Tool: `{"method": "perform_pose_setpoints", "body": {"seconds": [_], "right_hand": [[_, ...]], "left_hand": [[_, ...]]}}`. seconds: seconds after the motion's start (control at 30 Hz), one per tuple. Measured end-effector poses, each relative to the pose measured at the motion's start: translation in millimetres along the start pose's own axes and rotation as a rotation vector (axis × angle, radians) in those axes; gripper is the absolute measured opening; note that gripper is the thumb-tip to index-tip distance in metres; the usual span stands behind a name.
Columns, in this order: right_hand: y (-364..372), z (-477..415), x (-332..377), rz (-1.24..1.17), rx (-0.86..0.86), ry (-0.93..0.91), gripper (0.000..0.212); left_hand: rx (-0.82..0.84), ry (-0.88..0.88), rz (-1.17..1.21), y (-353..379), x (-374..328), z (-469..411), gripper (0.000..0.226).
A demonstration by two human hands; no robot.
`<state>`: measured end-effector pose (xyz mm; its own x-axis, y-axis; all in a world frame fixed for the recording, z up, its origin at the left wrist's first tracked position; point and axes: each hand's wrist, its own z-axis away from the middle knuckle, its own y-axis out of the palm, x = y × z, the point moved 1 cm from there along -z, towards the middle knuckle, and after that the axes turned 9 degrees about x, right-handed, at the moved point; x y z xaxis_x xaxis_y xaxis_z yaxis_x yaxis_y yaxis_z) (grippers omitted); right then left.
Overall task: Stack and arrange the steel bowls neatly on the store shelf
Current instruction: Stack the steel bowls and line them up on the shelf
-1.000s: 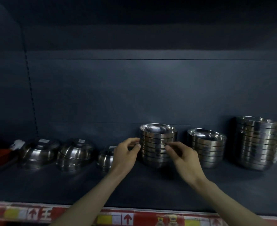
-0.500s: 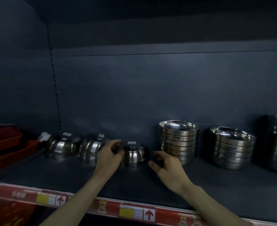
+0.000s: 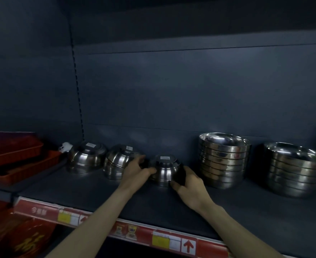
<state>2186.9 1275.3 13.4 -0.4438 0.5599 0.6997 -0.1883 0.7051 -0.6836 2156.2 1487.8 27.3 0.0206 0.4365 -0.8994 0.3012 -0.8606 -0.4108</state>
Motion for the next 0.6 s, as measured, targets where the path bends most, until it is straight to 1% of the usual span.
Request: {"method": "perform_pose_setpoints", "body": {"seconds": [0.03,0.07,0.13,0.17,0.27,0.37,0.4,0.47,0.53,0.6], "right_hand": [[0,-2,-2,-0.021,0.016,0.020,0.048],[0,-5,-3,-0.047,0.038,0.046,0.051],[-1,-9,-5,-0.078,0.067,0.095,0.056],[-1,-10,-7,-0.077,0.076,0.112,0.059],[3,-11,-10,-0.032,0.125,0.136,0.068],[4,-15,-11,-0.024,0.136,0.160,0.068],[5,-16,-11,-0.028,0.128,0.170,0.068],[6,-17,-12,-0.007,0.125,0.195,0.073],[6,-16,-10,0.054,0.155,0.215,0.082],[6,-14,-9,0.105,0.176,0.200,0.086]], "left_hand": [[0.035,-0.013,-0.004,3,-1,0,0.074],[0.065,-0.023,-0.009,7,0,0,0.069],[0.127,-0.019,-0.036,13,3,1,0.048],[0.158,-0.004,-0.053,16,4,3,0.047],[0.245,0.056,-0.092,23,6,4,0.059],[0.259,0.068,-0.149,27,4,5,0.059],[0.260,0.065,-0.178,28,4,4,0.064],[0.259,0.054,-0.234,28,3,3,0.088],[0.241,0.052,-0.259,29,3,1,0.096],[0.213,0.044,-0.246,29,5,-1,0.102]]}}
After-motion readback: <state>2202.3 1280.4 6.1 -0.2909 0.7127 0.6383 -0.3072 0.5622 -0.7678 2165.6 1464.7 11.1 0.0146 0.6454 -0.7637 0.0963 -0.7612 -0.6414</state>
